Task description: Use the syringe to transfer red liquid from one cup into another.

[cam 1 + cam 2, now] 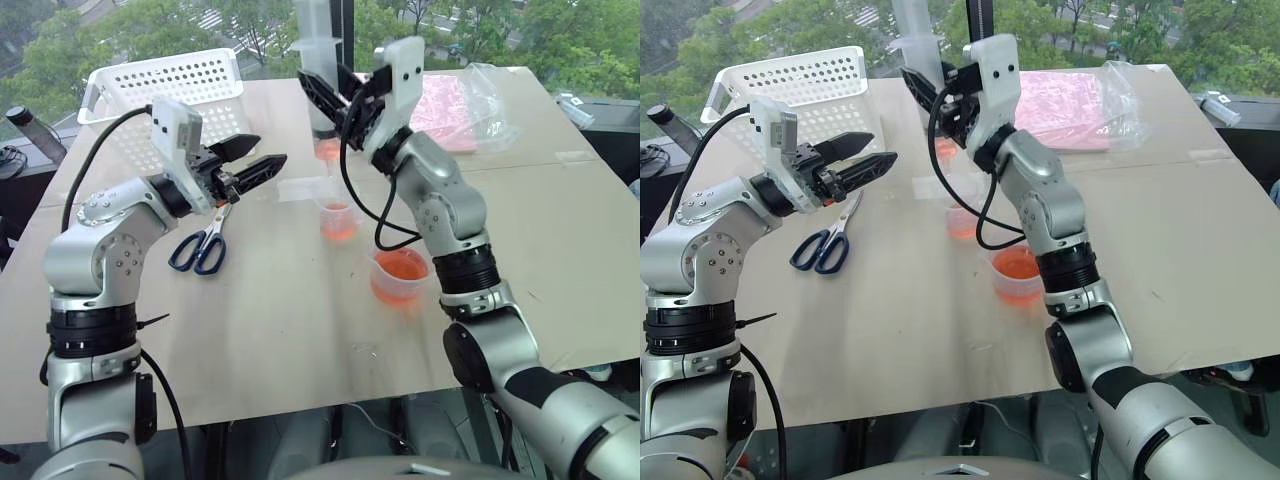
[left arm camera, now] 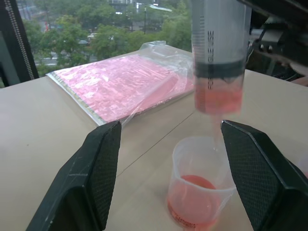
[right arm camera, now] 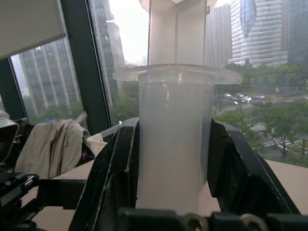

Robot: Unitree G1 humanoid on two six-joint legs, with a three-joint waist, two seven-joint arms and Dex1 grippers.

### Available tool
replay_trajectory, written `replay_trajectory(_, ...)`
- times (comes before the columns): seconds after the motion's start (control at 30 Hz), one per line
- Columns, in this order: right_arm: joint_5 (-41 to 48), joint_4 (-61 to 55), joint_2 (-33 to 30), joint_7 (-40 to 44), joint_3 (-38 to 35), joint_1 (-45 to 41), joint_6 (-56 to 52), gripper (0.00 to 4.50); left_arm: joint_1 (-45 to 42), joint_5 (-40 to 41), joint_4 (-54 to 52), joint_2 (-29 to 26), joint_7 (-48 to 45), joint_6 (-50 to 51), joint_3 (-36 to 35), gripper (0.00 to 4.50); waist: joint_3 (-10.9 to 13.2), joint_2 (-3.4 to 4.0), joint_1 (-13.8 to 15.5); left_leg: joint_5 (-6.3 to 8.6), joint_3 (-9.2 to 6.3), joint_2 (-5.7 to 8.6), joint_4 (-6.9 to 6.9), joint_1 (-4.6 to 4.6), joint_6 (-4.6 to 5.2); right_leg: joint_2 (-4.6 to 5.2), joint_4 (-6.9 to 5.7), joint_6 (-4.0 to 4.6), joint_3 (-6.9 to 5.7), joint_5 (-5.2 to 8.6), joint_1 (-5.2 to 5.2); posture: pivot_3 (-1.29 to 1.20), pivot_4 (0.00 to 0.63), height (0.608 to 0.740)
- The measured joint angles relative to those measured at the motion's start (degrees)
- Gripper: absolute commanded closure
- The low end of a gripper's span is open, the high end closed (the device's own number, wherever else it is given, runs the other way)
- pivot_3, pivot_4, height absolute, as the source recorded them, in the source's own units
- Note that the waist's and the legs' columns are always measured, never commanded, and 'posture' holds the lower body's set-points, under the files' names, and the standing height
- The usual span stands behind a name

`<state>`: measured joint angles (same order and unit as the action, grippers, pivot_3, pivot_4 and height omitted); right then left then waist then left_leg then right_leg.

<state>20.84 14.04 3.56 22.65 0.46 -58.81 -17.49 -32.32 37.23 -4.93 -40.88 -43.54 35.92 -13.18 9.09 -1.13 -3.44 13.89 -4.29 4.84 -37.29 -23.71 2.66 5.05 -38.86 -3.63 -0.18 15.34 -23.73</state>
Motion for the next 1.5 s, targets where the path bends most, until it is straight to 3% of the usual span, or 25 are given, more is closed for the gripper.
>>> replay_trajectory(0.17, 0.4, 0.1, -1.9, 2.1, -0.4, -1.0, -1.9, 3.04, -1.0, 0.0, 0.6, 0.9, 0.3, -0.1, 0.1, 1.17, 0.0, 0.01, 0.1, 0.00, 0.00, 0.01, -0.01, -0.02, 0.00, 0.03, 0.00, 0.00, 0.00, 0.00, 0.01, 0.00, 0.150, 0.740)
replay_trajectory(0.6, 1.1, 4.6, -3.0, 10.4, -0.2, 1.0, 0.1, 3.04, -14.4, 0.2, 11.7, 2.2, 0.5, -0.2, -1.0, 1.17, 0.0, 0.01, -0.5, 0.00, -0.01, 0.03, -0.05, -0.04, 0.01, 0.01, -0.02, -0.01, -0.02, 0.00, 0.00, 0.00, 0.150, 0.740)
replay_trajectory(1.3, -0.8, 5.6, -3.8, 11.8, 2.4, 3.4, -5.2, 3.04, -14.7, -1.6, 15.1, 4.0, -1.4, -2.1, -1.0, 1.17, 0.0, 0.01, -0.5, -0.01, -0.03, 0.03, -0.10, -0.05, 0.00, 0.03, -0.03, -0.01, -0.03, 0.00, 0.00, 0.00, 0.150, 0.740)
replay_trajectory(1.5, -0.8, 5.5, -3.3, 12.5, 2.8, 3.6, -4.7, 3.04, -18.9, -2.7, 19.2, 3.2, -4.3, -3.2, -0.3, 1.17, 0.0, 0.01, -0.5, -0.01, -0.04, 0.04, -0.12, -0.06, 0.00, 0.00, -0.03, -0.01, -0.05, -0.01, 0.00, 0.00, 0.150, 0.740)
